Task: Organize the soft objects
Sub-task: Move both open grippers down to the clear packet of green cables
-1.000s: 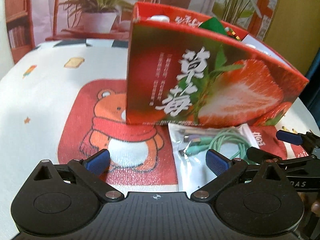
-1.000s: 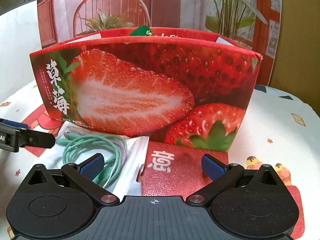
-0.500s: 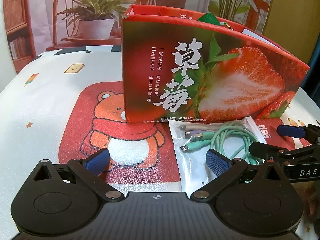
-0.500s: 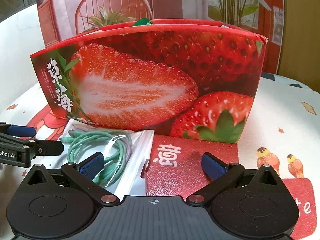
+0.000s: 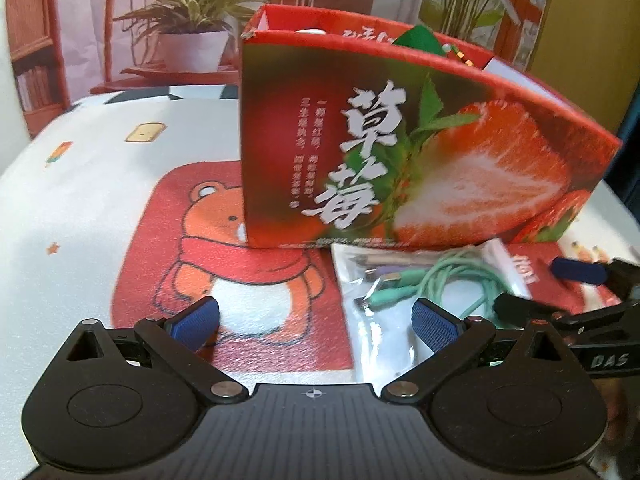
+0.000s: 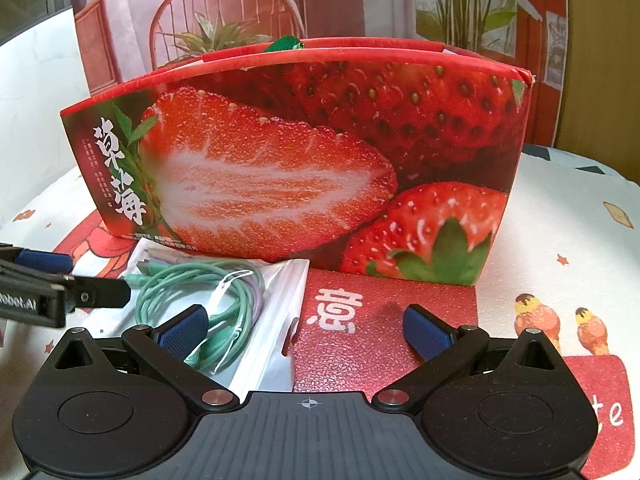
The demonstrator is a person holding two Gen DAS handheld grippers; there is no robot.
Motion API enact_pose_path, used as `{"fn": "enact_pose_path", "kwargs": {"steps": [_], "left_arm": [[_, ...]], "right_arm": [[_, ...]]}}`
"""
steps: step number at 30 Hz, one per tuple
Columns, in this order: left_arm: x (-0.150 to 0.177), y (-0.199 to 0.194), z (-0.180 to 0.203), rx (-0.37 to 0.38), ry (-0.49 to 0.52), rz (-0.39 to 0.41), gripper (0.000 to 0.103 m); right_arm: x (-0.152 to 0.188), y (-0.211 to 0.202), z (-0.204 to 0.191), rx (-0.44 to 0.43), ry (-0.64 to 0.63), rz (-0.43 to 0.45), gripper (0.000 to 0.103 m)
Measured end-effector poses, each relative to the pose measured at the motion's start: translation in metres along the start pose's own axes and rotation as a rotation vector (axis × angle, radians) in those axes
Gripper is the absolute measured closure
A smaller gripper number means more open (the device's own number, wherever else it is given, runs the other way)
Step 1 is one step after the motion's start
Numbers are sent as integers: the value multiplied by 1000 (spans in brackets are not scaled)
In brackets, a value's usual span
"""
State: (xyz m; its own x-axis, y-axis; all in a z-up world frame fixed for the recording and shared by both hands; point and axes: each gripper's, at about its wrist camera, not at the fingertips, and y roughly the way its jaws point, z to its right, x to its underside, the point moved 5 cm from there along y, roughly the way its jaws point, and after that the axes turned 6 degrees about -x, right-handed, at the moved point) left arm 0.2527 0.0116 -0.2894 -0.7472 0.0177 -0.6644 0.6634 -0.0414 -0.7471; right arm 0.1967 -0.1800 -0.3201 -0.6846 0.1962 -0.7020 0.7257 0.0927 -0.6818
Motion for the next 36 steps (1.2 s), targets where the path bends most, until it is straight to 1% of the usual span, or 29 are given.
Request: {"fn": "enact_pose_path", "kwargs": {"steps": [3, 5, 7, 9, 11, 13, 14, 16, 19, 26, 36], "left_arm": [[0, -2, 5, 50, 3, 5, 5], [0, -2, 10, 67, 22, 7, 13], [-1, -2, 14, 82, 30, 9, 18], [-1, -2, 17, 95, 28, 12, 26], [-1, -2, 18, 123, 15, 14, 38], [-1, -2, 21, 148, 11, 13, 45], [-1, -2, 23, 158, 15, 12, 46], [0, -2, 26, 153, 26, 16, 46], [2, -3, 27, 167, 19, 17, 48], [7, -5, 27, 187, 13, 11, 49], [17, -13, 29, 213, 4, 13, 51]], "right_arm": [[0, 0, -1, 0, -3, -2, 0], [0, 0, -1, -1, -5, -3, 0], [0, 0, -1, -2, -5, -3, 0], [0, 0, -1, -1, -4, -3, 0], [0, 0, -1, -2, -5, -3, 0], [0, 0, -1, -3, -5, -3, 0], [0, 0, -1, -2, -5, -3, 0], [0, 0, -1, -1, -5, -3, 0], [1, -1, -2, -9, -12, -6, 0], [3, -2, -13, -76, -59, -31, 1], [6, -10, -15, -85, -47, -38, 7]]}}
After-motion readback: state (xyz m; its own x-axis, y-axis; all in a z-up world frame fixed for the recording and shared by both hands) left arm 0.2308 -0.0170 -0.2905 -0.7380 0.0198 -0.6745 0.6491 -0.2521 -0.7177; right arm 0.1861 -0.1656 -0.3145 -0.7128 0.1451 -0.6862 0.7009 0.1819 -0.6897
